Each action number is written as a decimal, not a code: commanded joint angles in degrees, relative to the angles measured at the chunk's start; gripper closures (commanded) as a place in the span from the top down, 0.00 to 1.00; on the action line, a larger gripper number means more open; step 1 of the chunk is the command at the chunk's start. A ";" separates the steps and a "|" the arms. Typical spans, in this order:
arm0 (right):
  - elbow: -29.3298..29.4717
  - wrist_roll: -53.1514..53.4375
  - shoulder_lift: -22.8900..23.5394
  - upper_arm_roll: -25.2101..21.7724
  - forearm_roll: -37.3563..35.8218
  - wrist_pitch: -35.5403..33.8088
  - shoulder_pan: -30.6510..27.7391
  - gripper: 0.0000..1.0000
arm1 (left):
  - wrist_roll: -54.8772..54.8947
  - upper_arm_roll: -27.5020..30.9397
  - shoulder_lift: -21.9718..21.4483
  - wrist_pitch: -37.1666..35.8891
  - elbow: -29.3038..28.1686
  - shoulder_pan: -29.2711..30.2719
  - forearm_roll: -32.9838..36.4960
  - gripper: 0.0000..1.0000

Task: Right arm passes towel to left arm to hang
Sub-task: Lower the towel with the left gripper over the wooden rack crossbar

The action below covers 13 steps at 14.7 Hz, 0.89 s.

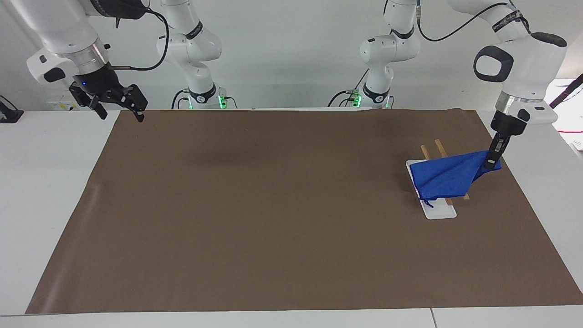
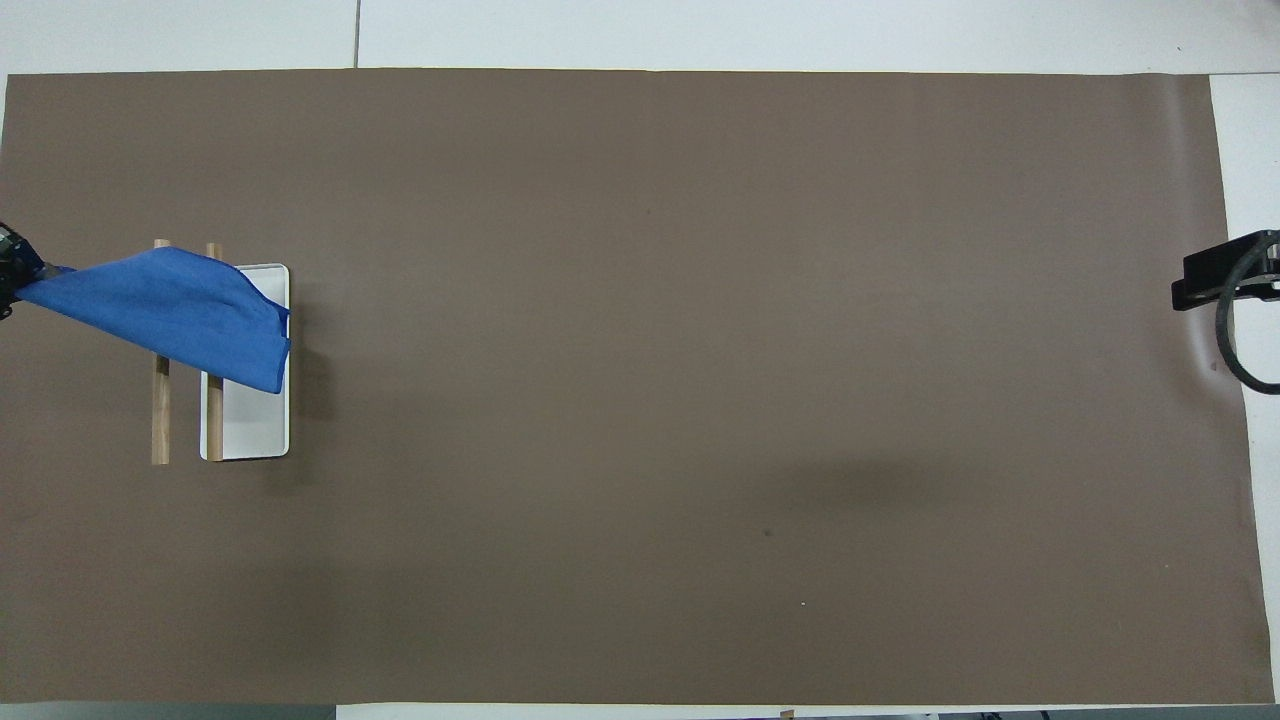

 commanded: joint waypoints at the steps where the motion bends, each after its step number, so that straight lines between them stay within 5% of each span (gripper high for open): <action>1: -1.13 -2.50 0.12 0.76 -1.32 -0.06 -0.53 1.00 | 6.84 -0.38 -3.51 -0.17 -4.76 3.19 0.69 0.00; 13: 2.82 -2.06 1.70 1.20 -0.53 -1.02 -0.09 1.00 | 8.79 -0.38 -1.76 4.05 -6.27 6.28 0.69 0.00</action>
